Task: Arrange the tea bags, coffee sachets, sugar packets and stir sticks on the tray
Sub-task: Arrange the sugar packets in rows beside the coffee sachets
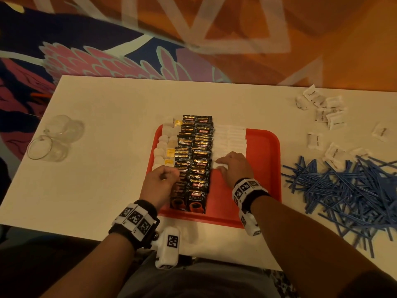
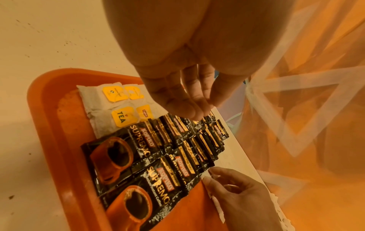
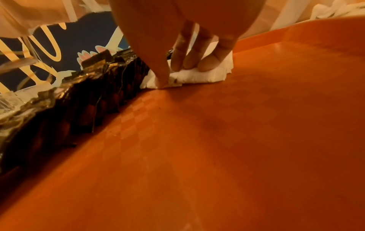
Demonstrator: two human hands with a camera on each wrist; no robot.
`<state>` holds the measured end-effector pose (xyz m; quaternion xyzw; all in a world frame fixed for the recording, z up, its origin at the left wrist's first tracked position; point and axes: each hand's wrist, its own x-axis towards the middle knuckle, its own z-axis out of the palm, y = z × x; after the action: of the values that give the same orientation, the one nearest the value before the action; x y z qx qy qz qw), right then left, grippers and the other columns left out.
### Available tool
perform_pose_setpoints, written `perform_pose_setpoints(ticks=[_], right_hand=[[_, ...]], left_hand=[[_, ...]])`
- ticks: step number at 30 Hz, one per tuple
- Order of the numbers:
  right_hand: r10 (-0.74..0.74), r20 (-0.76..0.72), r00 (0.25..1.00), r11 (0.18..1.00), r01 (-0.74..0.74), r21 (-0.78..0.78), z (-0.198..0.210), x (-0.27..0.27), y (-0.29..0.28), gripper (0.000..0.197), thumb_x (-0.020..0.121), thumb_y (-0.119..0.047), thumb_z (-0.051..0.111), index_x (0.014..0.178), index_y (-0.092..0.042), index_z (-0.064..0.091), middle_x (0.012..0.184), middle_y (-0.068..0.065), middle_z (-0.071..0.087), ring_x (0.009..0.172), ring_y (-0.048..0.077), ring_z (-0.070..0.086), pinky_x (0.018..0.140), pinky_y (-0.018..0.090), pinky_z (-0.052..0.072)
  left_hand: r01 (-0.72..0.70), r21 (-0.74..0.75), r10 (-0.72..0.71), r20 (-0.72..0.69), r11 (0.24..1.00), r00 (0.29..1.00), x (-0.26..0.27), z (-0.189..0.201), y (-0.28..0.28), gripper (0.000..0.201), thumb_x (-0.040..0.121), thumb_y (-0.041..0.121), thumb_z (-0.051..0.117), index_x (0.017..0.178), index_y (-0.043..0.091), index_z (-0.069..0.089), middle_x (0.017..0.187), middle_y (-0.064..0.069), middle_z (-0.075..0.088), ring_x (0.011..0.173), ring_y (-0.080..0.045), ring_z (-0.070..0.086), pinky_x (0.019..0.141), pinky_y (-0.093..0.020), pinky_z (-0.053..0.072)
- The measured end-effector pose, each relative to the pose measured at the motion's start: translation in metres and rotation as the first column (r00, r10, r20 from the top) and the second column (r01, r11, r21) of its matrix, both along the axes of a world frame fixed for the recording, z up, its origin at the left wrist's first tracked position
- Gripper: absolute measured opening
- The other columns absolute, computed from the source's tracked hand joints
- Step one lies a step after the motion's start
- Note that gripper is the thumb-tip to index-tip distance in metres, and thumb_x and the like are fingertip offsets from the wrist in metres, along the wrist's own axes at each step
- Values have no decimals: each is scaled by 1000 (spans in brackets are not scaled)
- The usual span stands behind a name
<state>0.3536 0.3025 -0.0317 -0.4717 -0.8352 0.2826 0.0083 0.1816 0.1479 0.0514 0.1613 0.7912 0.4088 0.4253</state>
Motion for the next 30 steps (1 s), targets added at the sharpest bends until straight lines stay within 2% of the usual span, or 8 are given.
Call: perform_pose_setpoints(ticks=[4,9,14,21,24,26,28,30], right_hand=[[6,-4,1000,999,-6,32,0,3,1,27,96,-29,58,122,-29,65,116,-2,57,115,18,46,99,28,35],[-9,23,1000,1000,9,25,0,3,2,25,96,-28,58,120,-30,67,116,-1,58,113,18,47,96,28,35],[-52,-8,999,999,52,-8,16,8,3,25,93,-25,62,117,-28,69,115,0,60,112,20,51,98,31,41],[-223,-39,974,973,220,-70,44,82,9,25,94,-34,58,117,-26,67,117,-2,63,110,18,56,94,32,44],[-365,-73,928,924,352,-147,46,133,12,23,94,-32,57,115,-26,65,114,-3,63,104,15,58,95,30,46],[-415,-54,908,900,401,-173,46,169,14,23,95,-29,56,115,-23,65,115,-2,64,105,18,59,98,36,48],[-453,-9,892,877,443,-184,46,205,15,25,98,-28,54,118,-20,65,121,-1,62,110,20,59,98,33,46],[-481,31,876,861,479,-172,44,240,14,25,99,-31,52,117,-22,66,121,-2,61,110,20,59,92,30,44]], left_hand=[[29,-9,-29,-29,1000,999,1,0,1,11,95,15,63,87,18,69,87,-3,70,77,-19,65,72,-37,53],[48,-18,-49,-39,999,998,4,4,0,10,97,14,61,90,16,69,85,-1,69,68,-14,65,64,-30,51],[78,-34,-79,-23,996,997,9,7,6,10,98,16,60,93,17,68,85,-1,70,70,-15,65,66,-32,52],[233,-38,-235,-39,972,971,56,8,54,11,98,14,59,93,15,68,85,-7,70,68,-17,65,64,-32,55],[437,-58,-440,-165,898,882,93,4,91,15,96,15,61,83,19,68,75,-2,68,59,-14,63,54,-28,52],[566,-83,-565,-273,820,778,122,-2,121,15,95,20,63,81,24,67,76,3,69,65,-16,65,63,-31,52],[699,-158,-697,-376,697,610,155,-6,155,12,96,24,60,89,20,69,88,0,72,81,-22,66,79,-34,52],[808,-205,-792,-428,553,434,189,-12,190,12,95,20,59,99,15,69,98,-6,71,92,-27,65,84,-34,50]])
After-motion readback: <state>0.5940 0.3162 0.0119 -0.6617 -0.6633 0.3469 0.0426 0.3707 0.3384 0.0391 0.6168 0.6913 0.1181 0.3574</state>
